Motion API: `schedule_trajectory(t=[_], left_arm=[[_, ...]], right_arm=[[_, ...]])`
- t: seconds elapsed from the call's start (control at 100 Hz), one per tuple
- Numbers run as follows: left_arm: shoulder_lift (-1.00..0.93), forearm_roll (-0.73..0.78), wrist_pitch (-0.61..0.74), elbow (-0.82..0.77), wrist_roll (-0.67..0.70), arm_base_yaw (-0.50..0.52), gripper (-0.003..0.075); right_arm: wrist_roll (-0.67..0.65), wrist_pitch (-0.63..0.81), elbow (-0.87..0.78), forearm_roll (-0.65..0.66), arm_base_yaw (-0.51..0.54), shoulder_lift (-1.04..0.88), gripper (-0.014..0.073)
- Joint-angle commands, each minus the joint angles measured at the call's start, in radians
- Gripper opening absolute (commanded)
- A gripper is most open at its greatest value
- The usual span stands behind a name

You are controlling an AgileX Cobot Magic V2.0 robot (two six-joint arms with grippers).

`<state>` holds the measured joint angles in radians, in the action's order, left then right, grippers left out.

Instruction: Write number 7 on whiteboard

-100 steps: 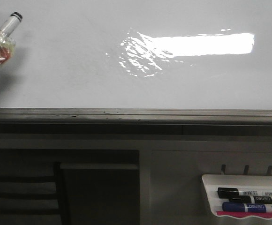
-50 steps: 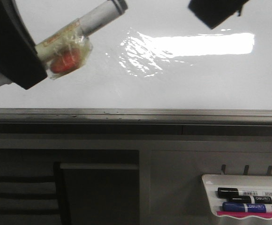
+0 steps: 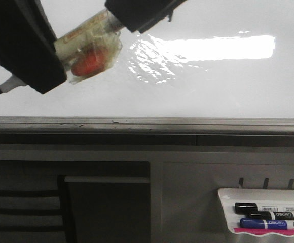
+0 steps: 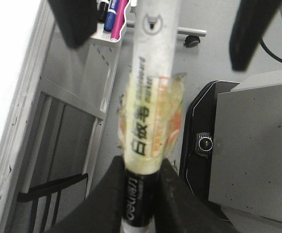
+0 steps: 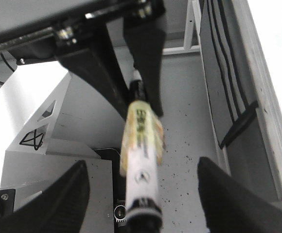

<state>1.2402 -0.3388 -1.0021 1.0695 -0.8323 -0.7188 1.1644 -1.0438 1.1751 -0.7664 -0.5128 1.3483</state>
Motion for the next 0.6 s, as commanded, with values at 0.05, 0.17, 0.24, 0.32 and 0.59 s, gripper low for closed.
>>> schedule_trajectory(t=[0.05, 0.17, 0.24, 0.32, 0.59], left_arm=[[-0.025, -0.027, 0.038, 0.034, -0.001, -0.007, -0.0020], [-0.025, -0.027, 0.040, 0.034, -0.001, -0.007, -0.0020], [-0.025, -0.027, 0.040, 0.034, -0.001, -0.007, -0.0020], [-0.025, -0.027, 0.044, 0.034, -0.001, -0.007, -0.0020], [-0.025, -0.027, 0.048, 0.034, -0.001, -0.007, -0.0020]], right_arm=[[0.015, 0.021, 0.057, -0.055, -0.009, 0.008, 0.0421], [0.013, 0.010, 0.075, -0.058, -0.009, 0.025, 0.0367], [0.013, 0.007, 0.080, -0.058, -0.009, 0.026, 0.0339], [0.017, 0.005, 0.080, -0.056, -0.009, 0.026, 0.0313], [0.026, -0.008, 0.080, -0.056, -0.011, 0.026, 0.0258]])
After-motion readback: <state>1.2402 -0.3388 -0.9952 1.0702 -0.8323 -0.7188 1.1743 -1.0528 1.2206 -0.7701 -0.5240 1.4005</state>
